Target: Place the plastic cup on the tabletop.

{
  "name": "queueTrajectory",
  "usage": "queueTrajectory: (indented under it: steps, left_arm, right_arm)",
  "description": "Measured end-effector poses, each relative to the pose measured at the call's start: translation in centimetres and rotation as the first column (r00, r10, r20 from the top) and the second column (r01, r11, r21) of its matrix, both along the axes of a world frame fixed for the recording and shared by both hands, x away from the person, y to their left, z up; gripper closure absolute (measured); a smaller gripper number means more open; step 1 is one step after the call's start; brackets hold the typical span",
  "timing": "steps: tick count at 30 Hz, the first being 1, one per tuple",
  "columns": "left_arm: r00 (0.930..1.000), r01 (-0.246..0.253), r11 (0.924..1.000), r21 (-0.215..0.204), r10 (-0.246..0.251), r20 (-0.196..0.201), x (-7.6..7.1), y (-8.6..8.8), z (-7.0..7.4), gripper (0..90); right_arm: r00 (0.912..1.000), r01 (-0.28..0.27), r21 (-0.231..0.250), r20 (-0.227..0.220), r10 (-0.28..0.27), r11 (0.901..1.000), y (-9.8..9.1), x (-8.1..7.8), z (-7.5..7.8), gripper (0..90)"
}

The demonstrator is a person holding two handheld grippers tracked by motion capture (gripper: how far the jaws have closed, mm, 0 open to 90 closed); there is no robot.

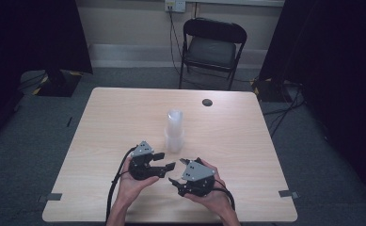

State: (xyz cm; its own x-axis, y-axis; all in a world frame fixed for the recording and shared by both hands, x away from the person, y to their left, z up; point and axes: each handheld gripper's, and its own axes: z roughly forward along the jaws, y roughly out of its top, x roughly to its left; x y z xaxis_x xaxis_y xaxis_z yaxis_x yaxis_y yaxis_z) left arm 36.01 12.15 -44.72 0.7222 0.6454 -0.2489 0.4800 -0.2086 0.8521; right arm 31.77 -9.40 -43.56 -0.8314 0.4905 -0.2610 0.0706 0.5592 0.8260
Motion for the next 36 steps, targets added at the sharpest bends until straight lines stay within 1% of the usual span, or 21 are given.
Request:
queueTrajectory:
  steps: [1,3,4,5,6,7,8,11,13,17,18,20,21,22,24,27,29,31,32,34,36]
  left_arm:
    - [1.0,0.0,1.0,0.0,0.0,0.0,0.0,0.0,0.0,33.4]
    - [0.9999,-0.01,0.9999,0.001,0.01,0.013,0.0,0.1,0.1,32.6]
    - [0.9998,-0.015,0.9999,-0.002,0.015,0.013,0.0,0.2,0.1,30.5]
    - [0.9994,-0.024,0.9997,-0.005,0.024,0.023,-0.1,0.2,0.1,30.5]
    - [0.9991,-0.029,0.9996,-0.004,0.029,0.031,-0.1,0.3,0.2,28.2]
    - [0.999,-0.031,0.9995,-0.012,0.031,0.033,-0.1,0.4,0.2,28.2]
    - [0.9981,-0.023,0.9996,-0.017,0.024,0.057,-0.3,0.5,0.4,27.6]
    - [0.998,-0.033,0.9992,-0.022,0.034,0.053,-0.5,0.7,0.5,26.9]
    - [0.9971,-0.047,0.9984,-0.031,0.049,0.059,-0.6,0.9,0.6,23.8]
    - [0.9928,-0.07,0.9955,-0.064,0.076,0.092,-1.0,1.5,0.8,22.7]
    - [0.992,-0.072,0.9943,-0.079,0.079,0.098,-1.2,1.7,0.6,22.3]
    - [0.99,-0.08,0.9931,-0.086,0.089,0.109,-1.4,2.1,0.2,21.9]
    - [0.99,-0.08,0.9931,-0.086,0.089,0.109,-1.4,2.1,0.2,21.5]
    - [0.9892,-0.08,0.9944,-0.069,0.088,0.118,-1.5,2.2,0.1,21.5]
    - [0.9893,-0.089,0.9958,-0.023,0.091,0.114,-1.7,2.1,-0.1,19.4]
    - [0.9849,-0.097,0.9942,-0.047,0.103,0.139,-2.1,2.1,-0.4,18.1]
    - [0.9829,-0.099,0.9938,-0.05,0.106,0.151,-2.3,2.2,-0.6,18.1]
    - [0.982,-0.098,0.9947,-0.03,0.102,0.159,-2.4,2.3,-0.8,18.1]
    - [0.9822,-0.099,0.9947,-0.027,0.102,0.158,-2.4,2.3,-0.9,18.1]
    - [0.9855,-0.096,0.9953,-0.01,0.097,0.139,-2.6,2.3,-1.0,18.1]
    - [0.9838,-0.097,0.9951,-0.015,0.099,0.15,-2.8,2.4,-1.2,18.0]
  right_arm:
    - [1.0,0.0,0.0,0.0,0.0,1.0,0.0,0.0,0.0,29.1]
    - [0.9999,0.011,0.008,-0.003,-0.011,0.9999,-0.1,0.1,-0.1,29.1]
    - [0.9998,0.017,0.017,-0.013,-0.016,0.9997,-0.3,0.2,-0.2,29.0]
    - [0.9998,0.017,0.017,-0.013,-0.016,0.9997,-0.3,0.2,-0.2,29.0]
    - [0.9995,0.024,0.026,-0.02,-0.024,0.9994,-0.4,0.3,-0.3,29.0]
    - [0.9995,0.024,0.026,-0.02,-0.024,0.9994,-0.4,0.3,-0.3,29.0]
    - [0.999,0.04,0.04,-0.02,-0.039,0.9984,-0.6,0.4,-0.2,28.6]
    - [0.9988,0.045,0.047,-0.018,-0.045,0.9979,-0.8,0.6,-0.3,28.5]
    - [0.9982,0.056,0.058,-0.022,-0.055,0.9967,-1.0,0.8,-0.3,28.5]
    - [0.9968,0.074,0.076,-0.037,-0.071,0.9943,-1.5,1.3,-0.3,28.6]
    - [0.9964,0.079,0.079,-0.038,-0.076,0.9938,-1.5,1.4,-0.4,28.6]
    - [0.9942,0.098,0.097,-0.054,-0.093,0.9904,-1.9,1.7,-0.4,28.5]
    - [0.9942,0.098,0.097,-0.054,-0.093,0.9904,-1.9,1.7,-0.4,28.5]
    - [0.9933,0.104,0.102,-0.061,-0.098,0.9893,-2.0,1.8,-0.5,28.6]
    - [0.9909,0.122,0.115,-0.072,-0.114,0.9858,-2.2,2.0,-0.6,28.5]
    - [0.9865,0.149,0.142,-0.089,-0.137,0.9786,-2.7,2.1,-0.6,28.5]
    - [0.9841,0.162,0.155,-0.098,-0.148,0.9744,-3.0,2.3,-0.5,28.5]
    - [0.9789,0.186,0.168,-0.116,-0.168,0.968,-3.3,2.6,-0.4,28.4]
    - [0.9767,0.196,0.174,-0.122,-0.177,0.965,-3.5,2.7,-0.4,28.3]
    - [0.9704,0.222,0.19,-0.139,-0.197,0.9564,-3.8,3.1,-0.4,28.4]
    - [0.9651,0.243,0.205,-0.15,-0.215,0.948,-4.1,3.5,-0.4,28.4]
